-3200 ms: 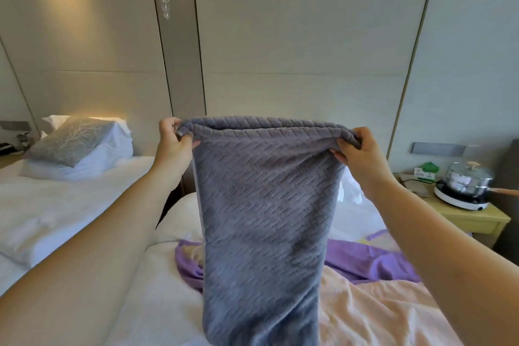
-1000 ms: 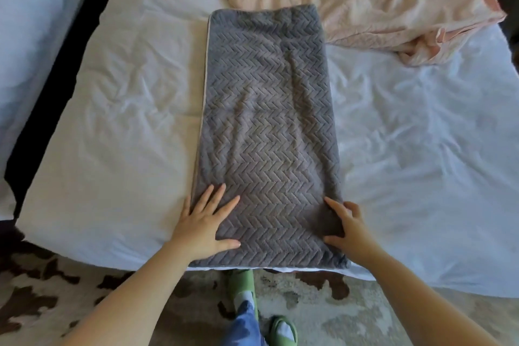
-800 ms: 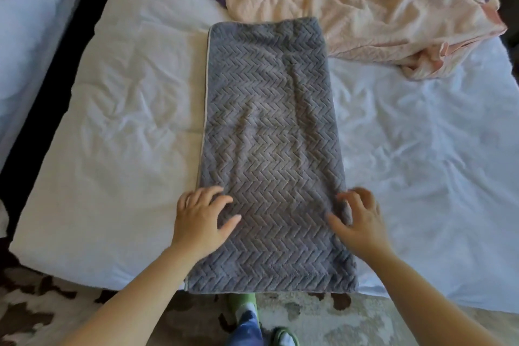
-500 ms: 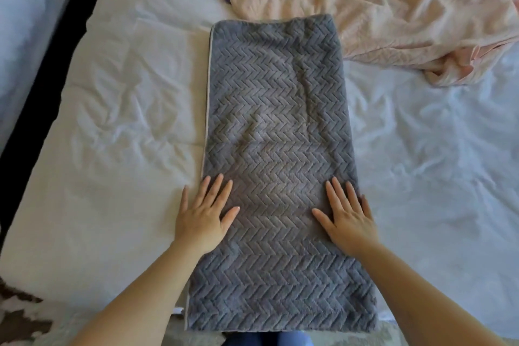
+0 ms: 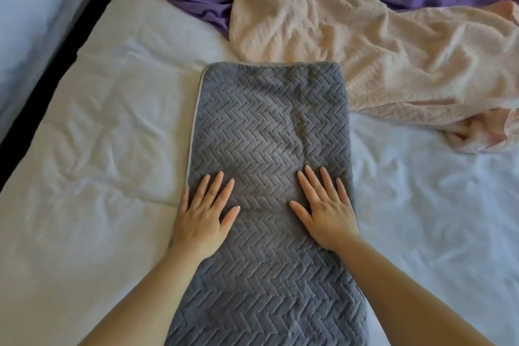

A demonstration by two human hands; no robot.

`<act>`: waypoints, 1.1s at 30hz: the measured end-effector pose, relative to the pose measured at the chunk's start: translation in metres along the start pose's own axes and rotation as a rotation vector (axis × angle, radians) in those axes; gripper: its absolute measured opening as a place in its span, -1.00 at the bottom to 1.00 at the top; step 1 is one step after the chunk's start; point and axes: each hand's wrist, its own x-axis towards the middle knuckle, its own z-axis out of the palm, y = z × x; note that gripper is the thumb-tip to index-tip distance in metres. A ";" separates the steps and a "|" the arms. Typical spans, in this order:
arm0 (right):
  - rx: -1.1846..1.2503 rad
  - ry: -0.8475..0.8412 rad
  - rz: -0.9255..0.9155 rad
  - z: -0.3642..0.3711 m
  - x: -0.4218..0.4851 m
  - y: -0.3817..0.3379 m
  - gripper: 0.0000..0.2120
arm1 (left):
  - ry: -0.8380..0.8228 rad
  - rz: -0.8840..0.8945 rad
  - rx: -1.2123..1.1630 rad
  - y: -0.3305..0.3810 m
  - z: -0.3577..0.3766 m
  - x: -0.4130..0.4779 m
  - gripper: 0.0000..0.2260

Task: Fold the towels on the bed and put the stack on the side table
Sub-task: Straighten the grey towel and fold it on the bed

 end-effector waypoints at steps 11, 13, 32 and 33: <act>0.019 0.240 -0.022 -0.057 0.110 0.005 -0.44 | 0.228 0.150 -0.028 -0.010 -0.049 0.120 -0.46; -0.030 0.215 -0.023 -0.060 0.140 0.009 -0.44 | 0.161 0.179 0.008 -0.001 -0.054 0.154 -0.47; 0.755 0.543 0.371 -0.123 0.258 0.055 -0.71 | 0.372 -0.554 -0.733 -0.017 -0.103 0.282 -0.56; 0.772 0.606 0.374 -0.130 0.264 0.058 -0.72 | 0.437 -0.534 -0.679 -0.019 -0.109 0.287 -0.57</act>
